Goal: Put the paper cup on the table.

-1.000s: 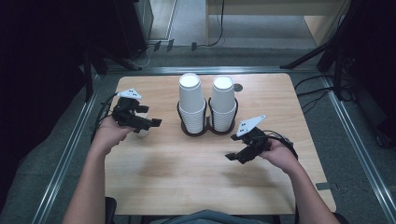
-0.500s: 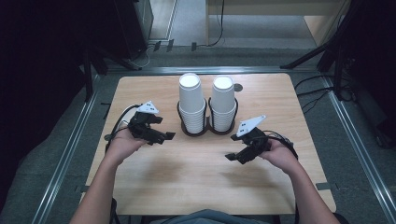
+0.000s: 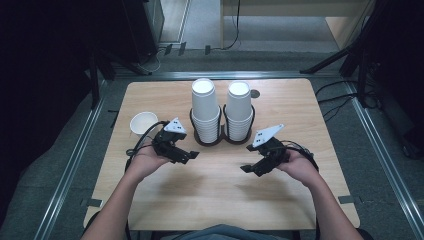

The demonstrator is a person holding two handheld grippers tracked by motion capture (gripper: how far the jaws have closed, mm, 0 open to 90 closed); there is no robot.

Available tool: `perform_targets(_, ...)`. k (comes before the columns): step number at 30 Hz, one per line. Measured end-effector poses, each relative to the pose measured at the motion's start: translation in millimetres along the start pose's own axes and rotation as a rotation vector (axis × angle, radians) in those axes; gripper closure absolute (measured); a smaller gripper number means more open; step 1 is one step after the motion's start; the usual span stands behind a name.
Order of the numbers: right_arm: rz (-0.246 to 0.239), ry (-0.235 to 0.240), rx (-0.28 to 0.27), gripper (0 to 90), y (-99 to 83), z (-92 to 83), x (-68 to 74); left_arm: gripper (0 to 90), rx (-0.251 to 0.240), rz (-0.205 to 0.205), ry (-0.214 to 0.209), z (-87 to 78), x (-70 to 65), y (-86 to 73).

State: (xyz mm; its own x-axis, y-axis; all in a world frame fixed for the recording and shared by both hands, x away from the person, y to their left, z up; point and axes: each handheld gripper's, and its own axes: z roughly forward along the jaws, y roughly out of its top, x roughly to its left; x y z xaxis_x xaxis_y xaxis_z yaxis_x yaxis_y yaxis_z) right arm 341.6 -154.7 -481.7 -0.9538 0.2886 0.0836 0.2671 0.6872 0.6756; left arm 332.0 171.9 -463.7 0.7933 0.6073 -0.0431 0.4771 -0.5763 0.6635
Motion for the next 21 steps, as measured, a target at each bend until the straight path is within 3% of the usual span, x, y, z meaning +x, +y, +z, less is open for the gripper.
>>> perform_targets(2, -0.003, -0.004, 0.000, 21.3, -0.1, 0.5, -0.1, 15.0, 0.007, 0.005, -0.021, 3.0, -2.7, 0.9)
perform_targets(6, 0.001, -0.002, 0.008, 21.3, -1.1, 1.7, 1.3, 14.9, 0.023, 0.043, -0.023, 8.8, -10.8, 3.9)
perform_targets(16, -0.008, -0.005, 0.018, 21.3, -1.1, 3.7, 2.7, 15.0, 0.023, 0.075, -0.064, 22.6, -25.7, 9.8)
perform_targets(21, -0.007, -0.005, 0.022, 21.3, -1.7, 4.9, 4.5, 14.9, 0.019, 0.123, -0.059, 30.7, -34.7, 14.7)
